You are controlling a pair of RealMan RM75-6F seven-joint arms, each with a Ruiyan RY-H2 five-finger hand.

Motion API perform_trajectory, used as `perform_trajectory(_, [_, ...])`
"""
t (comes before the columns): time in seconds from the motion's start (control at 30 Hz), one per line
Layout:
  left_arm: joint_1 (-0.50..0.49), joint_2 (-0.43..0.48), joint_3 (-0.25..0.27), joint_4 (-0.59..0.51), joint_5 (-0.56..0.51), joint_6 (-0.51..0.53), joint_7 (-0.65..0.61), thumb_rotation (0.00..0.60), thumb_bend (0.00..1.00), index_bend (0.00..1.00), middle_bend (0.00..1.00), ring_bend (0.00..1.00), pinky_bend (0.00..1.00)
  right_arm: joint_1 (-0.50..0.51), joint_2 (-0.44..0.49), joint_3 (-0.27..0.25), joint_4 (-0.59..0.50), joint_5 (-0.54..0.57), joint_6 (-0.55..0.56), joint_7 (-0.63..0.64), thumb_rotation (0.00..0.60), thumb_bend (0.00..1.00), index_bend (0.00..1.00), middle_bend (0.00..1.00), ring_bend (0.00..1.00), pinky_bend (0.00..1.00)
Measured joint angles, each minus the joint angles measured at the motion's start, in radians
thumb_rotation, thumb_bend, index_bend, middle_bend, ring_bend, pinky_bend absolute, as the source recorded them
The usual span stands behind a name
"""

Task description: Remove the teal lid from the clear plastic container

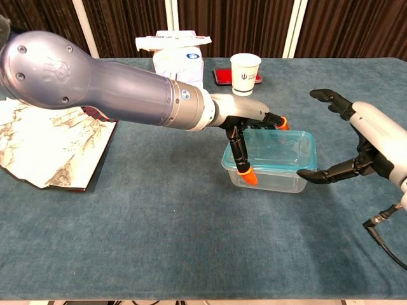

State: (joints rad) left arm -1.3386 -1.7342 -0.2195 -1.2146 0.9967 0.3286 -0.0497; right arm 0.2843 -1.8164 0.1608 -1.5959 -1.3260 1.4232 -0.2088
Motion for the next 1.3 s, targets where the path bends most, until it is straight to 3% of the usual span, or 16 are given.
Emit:
perform_trajectory(0.93, [-0.037, 0.026, 0.037, -0.012, -0.026, -0.018, -0.016, 0.6, 0.3, 0.23, 0.25, 0.26, 0.43, 0.008, -0.031, 0.028, 0.054, -0.019, 0.016, -0.029, 0.6, 0.3, 0.0, 0.0, 0.0, 0.0])
perform_trajectory(1.3, [-0.043, 0.027, 0.051, -0.013, -0.027, -0.01, -0.011, 0.6, 0.24, 0.2, 0.23, 0.24, 0.41, 0.019, -0.034, 0.047, 0.057, -0.01, 0.009, -0.052, 0.6, 0.3, 0.0, 0.0, 0.0, 0.0])
